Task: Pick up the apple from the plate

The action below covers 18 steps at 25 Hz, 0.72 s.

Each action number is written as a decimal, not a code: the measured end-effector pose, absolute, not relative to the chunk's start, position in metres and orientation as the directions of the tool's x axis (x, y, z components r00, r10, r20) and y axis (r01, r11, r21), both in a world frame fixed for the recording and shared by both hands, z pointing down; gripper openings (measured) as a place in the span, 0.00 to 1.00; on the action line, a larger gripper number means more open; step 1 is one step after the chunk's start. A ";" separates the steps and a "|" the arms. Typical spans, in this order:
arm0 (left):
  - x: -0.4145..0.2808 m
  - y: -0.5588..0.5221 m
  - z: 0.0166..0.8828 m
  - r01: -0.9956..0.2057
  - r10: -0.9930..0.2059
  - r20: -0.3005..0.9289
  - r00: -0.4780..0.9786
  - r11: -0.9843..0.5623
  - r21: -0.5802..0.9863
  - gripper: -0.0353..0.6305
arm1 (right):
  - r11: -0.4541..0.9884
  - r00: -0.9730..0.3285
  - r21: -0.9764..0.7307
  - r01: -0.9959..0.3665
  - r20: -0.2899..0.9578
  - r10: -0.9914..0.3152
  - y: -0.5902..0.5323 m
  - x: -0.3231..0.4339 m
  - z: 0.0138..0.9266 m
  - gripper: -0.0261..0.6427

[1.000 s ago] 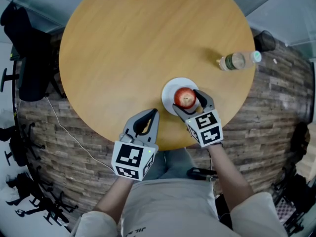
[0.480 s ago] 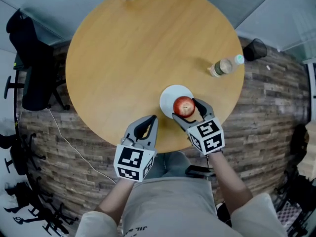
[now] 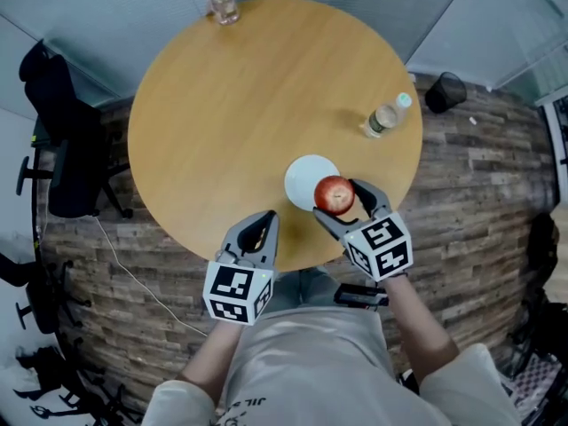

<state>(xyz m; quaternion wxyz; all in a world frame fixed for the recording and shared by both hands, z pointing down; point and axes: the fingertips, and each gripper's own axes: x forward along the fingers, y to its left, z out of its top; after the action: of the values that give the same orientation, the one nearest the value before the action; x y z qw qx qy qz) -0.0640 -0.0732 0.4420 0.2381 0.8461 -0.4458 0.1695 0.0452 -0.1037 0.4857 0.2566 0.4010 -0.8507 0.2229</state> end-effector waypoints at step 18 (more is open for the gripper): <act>-0.050 -0.054 0.410 -0.817 -0.693 0.436 0.574 -0.524 0.242 0.06 | 0.556 -0.555 -0.193 -0.809 0.562 -0.613 -0.077 0.053 0.444 0.62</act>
<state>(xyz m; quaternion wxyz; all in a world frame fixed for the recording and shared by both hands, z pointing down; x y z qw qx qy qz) -0.0496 -0.0542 0.4098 0.2141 0.8609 -0.4385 0.1442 0.0530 -0.0769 0.4440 0.2214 0.4162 -0.8537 0.2213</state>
